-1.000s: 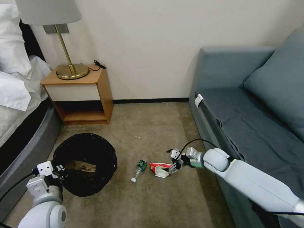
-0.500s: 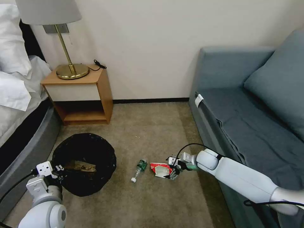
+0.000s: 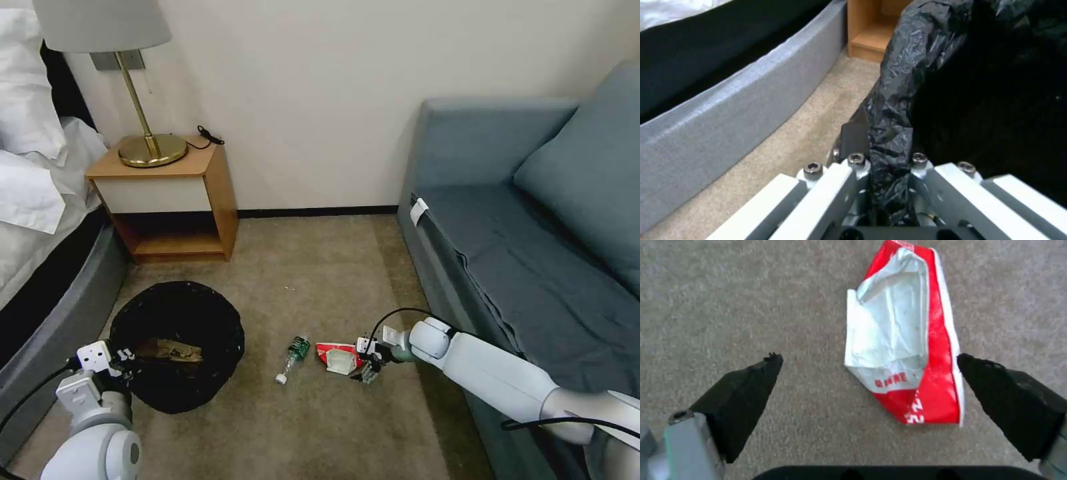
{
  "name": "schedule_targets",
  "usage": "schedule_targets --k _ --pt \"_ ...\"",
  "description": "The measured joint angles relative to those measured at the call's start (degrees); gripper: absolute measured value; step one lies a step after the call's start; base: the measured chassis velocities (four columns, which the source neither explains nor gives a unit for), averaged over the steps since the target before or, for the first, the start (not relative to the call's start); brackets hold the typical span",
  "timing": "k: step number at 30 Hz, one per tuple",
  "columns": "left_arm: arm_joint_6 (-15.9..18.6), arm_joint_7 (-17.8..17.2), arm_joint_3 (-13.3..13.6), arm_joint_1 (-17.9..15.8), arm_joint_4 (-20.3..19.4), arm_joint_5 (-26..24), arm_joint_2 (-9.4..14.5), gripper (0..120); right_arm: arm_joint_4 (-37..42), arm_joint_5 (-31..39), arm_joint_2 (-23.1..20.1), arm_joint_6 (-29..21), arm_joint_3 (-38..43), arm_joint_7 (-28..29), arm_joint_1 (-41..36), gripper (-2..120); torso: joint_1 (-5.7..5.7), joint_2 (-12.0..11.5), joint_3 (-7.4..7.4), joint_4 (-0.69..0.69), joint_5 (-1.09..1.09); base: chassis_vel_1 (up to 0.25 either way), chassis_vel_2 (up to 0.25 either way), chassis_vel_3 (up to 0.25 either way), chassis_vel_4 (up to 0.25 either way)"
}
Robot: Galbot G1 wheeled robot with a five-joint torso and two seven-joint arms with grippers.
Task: Pick up the trash bin, then pick up the garbage on the floor and place it into the trash bin.
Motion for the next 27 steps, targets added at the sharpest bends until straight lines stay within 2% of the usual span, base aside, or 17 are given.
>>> schedule_targets --k 11,14,19,27 --pt "-0.3 -0.1 -0.2 0.4 -0.2 0.0 -0.1 2 -6.6 -1.4 5.1 1.6 -0.1 0.0 0.0 100 0.00 0.0 0.00 0.00 0.01 0.000 0.000 0.000 0.000" --pt "-0.5 -0.1 -0.3 0.6 -0.4 -0.1 -0.1 2 -10.2 -2.4 8.2 2.8 0.1 -0.1 0.3 100 0.00 0.0 0.00 0.00 0.01 0.000 0.000 0.000 0.000" --pt "-0.7 -0.1 -0.5 0.9 -0.6 -0.1 -0.1 2 -12.9 -3.4 10.3 3.6 0.5 -0.6 0.6 99 0.00 0.0 0.00 0.01 0.01 0.000 0.000 0.000 0.000" --pt "-0.8 -0.1 -0.6 1.1 -0.9 -0.2 0.0 2 -15.2 -4.5 10.7 3.8 1.4 -0.6 0.9 99 0.00 0.0 0.00 0.00 0.01 0.000 0.000 0.000 0.000"
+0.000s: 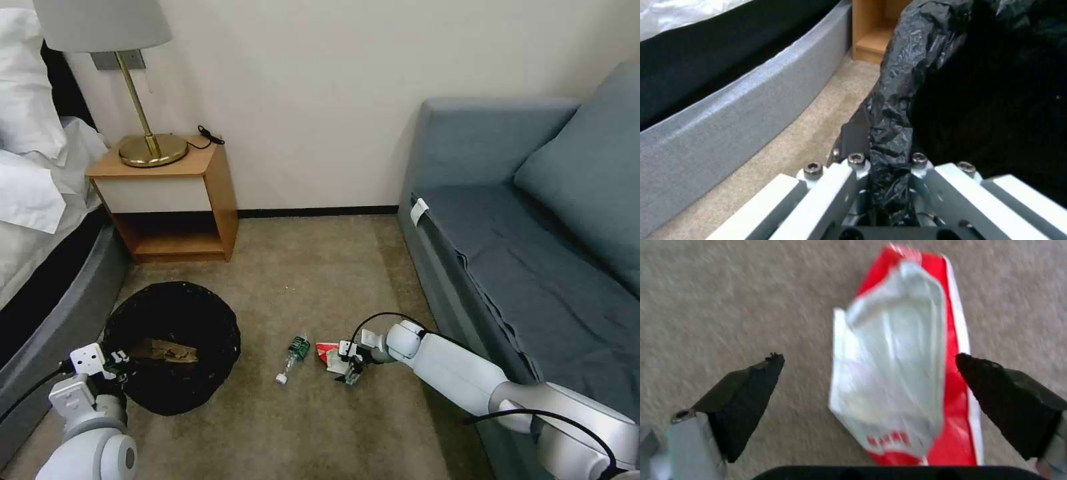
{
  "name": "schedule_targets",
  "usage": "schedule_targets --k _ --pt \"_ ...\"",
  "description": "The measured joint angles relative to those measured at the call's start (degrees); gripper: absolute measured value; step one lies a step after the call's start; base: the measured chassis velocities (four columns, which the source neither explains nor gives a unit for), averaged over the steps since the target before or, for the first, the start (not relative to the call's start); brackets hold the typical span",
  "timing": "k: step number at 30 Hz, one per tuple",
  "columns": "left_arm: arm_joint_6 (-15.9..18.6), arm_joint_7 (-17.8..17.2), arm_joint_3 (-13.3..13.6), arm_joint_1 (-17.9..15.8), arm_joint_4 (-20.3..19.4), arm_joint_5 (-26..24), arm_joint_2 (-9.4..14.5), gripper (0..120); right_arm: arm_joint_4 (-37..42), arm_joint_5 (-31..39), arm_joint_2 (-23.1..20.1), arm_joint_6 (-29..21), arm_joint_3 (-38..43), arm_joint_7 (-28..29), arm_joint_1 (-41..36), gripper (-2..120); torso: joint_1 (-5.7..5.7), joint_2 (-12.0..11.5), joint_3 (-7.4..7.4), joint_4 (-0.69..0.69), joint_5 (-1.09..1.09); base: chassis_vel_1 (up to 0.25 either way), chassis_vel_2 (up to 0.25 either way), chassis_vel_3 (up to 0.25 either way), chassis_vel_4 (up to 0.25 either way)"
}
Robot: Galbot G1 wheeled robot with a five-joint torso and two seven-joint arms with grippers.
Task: Pick up the trash bin, then pick up the garbage on the floor and place it into the trash bin.
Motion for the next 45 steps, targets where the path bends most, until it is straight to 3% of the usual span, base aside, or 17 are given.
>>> schedule_targets --k 9,20,32,36,45 --pt "-0.3 0.0 0.2 0.1 -0.2 0.0 -0.1 2 -2.8 -1.0 0.2 0.0 1.1 0.1 0.4 99 0.00 0.0 0.00 -0.01 0.00 0.000 0.000 0.000 0.000" --pt "-0.7 0.0 0.2 0.3 -0.2 0.0 -0.2 2 -10.6 -4.7 4.5 2.8 3.8 -0.6 0.8 93 0.00 0.0 0.00 0.00 0.00 0.000 0.000 0.000 0.000" --pt "-1.0 0.0 0.0 0.2 -0.1 -0.2 0.0 2 -11.9 -5.8 4.8 2.9 4.9 -0.5 0.8 90 0.00 0.0 0.00 0.00 0.00 0.000 0.000 0.000 0.000" --pt "-1.0 0.0 0.1 0.2 -0.1 -0.2 0.0 2 -11.9 -5.8 4.8 3.0 5.1 -0.5 0.5 84 0.00 0.0 0.00 -0.02 -0.02 0.000 0.000 0.000 0.000" --pt "-1.7 0.0 0.1 0.3 0.1 -0.2 -0.1 2 -11.7 -5.8 4.8 3.5 5.2 -0.4 0.4 48 0.00 0.0 0.00 0.00 0.01 0.000 0.000 0.000 0.000"
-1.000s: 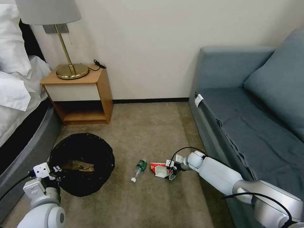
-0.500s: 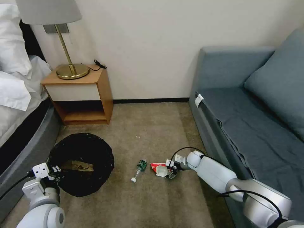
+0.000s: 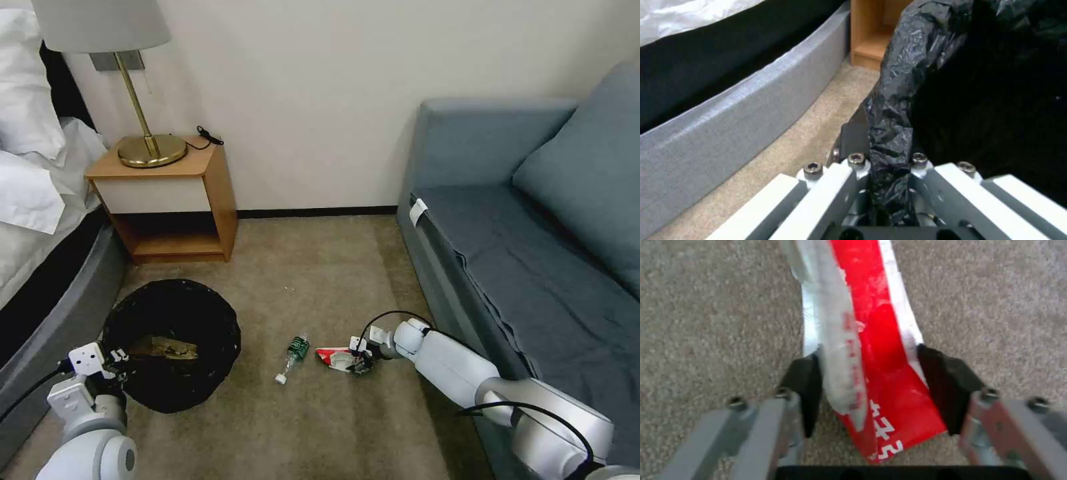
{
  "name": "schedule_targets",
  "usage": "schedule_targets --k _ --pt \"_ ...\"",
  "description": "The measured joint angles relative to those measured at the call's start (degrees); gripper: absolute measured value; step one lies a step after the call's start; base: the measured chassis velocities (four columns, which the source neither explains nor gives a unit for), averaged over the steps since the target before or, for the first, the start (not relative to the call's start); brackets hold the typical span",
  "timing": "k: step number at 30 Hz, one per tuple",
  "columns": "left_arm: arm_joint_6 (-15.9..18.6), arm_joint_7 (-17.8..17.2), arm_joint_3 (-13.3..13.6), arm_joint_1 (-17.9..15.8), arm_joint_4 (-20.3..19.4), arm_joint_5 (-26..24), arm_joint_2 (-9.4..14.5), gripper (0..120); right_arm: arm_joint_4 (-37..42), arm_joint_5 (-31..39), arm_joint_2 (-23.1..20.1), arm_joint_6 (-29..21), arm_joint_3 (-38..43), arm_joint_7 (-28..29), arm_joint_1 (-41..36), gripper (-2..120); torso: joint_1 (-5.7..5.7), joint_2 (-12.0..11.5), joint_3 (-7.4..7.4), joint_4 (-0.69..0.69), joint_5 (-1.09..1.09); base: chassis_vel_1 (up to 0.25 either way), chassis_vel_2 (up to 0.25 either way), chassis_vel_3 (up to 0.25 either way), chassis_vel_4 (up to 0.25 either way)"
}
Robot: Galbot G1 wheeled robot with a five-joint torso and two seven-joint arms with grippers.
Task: Pick up the trash bin, then pick up the garbage on the floor and place it into the trash bin.
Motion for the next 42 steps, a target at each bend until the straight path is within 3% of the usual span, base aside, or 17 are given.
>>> schedule_targets --k 11,14,31,42 --pt "-0.3 0.0 0.1 0.0 0.0 0.1 -0.1 2 -0.1 0.1 0.0 0.6 0.2 0.5 -0.1 7 0.00 0.0 0.00 0.01 0.01 0.000 0.000 0.000 0.000" --pt "-0.4 0.0 0.1 0.1 0.0 0.1 -0.1 2 -0.2 0.2 0.0 0.7 0.2 0.6 -0.1 1 0.00 0.0 0.00 0.01 0.01 0.000 0.000 0.000 0.000" --pt "0.0 0.0 0.3 -0.2 0.0 0.1 0.0 2 4.9 4.3 -2.7 0.2 -0.3 1.6 -0.5 0 0.00 0.0 0.01 0.00 0.00 0.000 0.000 0.000 0.000" --pt "1.2 -0.3 0.9 -0.4 -0.4 0.1 -0.1 2 14.4 11.6 -9.7 -2.6 -1.2 3.7 -0.4 0 0.00 0.0 0.01 0.00 0.01 0.000 0.000 0.000 0.000"
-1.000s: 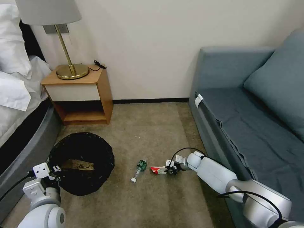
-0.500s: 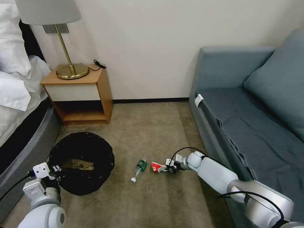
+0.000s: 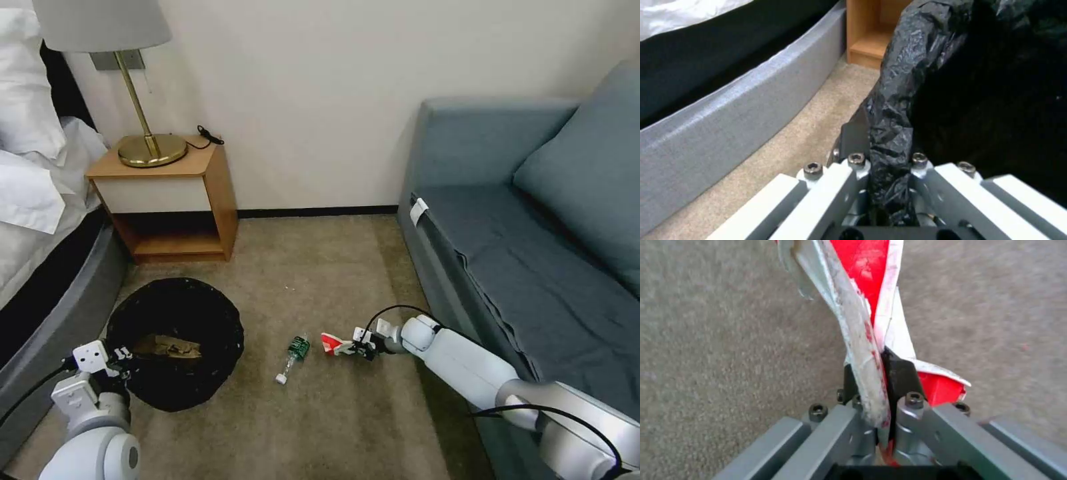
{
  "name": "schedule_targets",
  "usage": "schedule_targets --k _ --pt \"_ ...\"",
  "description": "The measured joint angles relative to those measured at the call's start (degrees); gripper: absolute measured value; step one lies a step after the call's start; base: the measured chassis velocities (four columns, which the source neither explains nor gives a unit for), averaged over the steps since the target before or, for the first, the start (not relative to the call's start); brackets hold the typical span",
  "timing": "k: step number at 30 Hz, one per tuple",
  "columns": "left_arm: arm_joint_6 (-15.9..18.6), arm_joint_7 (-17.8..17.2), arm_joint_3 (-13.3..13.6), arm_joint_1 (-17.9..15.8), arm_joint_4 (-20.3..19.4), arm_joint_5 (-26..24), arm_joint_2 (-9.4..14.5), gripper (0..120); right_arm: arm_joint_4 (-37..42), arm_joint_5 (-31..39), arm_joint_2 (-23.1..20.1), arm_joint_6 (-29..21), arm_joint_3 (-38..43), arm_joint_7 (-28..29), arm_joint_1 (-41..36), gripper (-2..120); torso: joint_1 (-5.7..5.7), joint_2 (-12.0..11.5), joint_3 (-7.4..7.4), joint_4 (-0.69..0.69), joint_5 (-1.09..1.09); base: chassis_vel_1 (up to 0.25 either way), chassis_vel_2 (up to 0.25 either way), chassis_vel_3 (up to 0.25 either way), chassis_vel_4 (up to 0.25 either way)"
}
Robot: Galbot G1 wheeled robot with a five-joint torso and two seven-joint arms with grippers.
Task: Pick up the trash bin, then pick up the garbage on the floor and place it into the trash bin.
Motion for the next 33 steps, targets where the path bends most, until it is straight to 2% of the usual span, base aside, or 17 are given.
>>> schedule_targets --k 14,18,22,23,29,33 --pt "0.7 -0.2 0.1 0.0 -0.6 -0.4 -0.1 2 15.5 13.5 -6.7 -4.1 1.8 4.9 0.9 0 0.00 0.0 0.00 -0.01 -0.01 0.000 0.000 0.000 0.000" --pt "0.8 -0.2 0.1 0.1 -0.7 -0.4 -0.1 2 21.5 16.3 -8.2 -5.2 2.7 6.5 1.0 0 0.00 0.0 0.00 0.00 -0.01 0.000 0.000 0.000 0.000" --pt "0.8 -0.2 0.2 0.0 -0.7 -0.5 -0.2 2 31.4 21.3 -10.6 -7.0 3.1 10.4 0.8 0 0.00 0.0 0.00 0.00 -0.01 0.000 0.000 0.000 0.000" --pt "0.8 -0.2 0.2 0.0 -0.7 -0.5 -0.2 2 31.4 21.3 -10.6 -7.0 3.1 10.4 0.8 0 0.00 0.0 0.00 0.00 -0.01 0.000 0.000 0.000 0.000" --pt "1.0 -0.1 0.5 -0.1 -0.6 -0.3 -0.4 2 43.0 28.1 -11.8 -9.6 3.6 15.7 1.1 0 0.00 0.0 0.00 0.00 -0.02 0.000 0.000 0.000 0.000" --pt "1.0 -0.1 0.7 0.0 -0.6 -0.3 -0.7 2 47.0 31.0 -11.6 -9.4 2.8 18.6 1.6 0 0.00 0.0 0.00 0.00 -0.02 0.000 0.000 0.000 0.000"
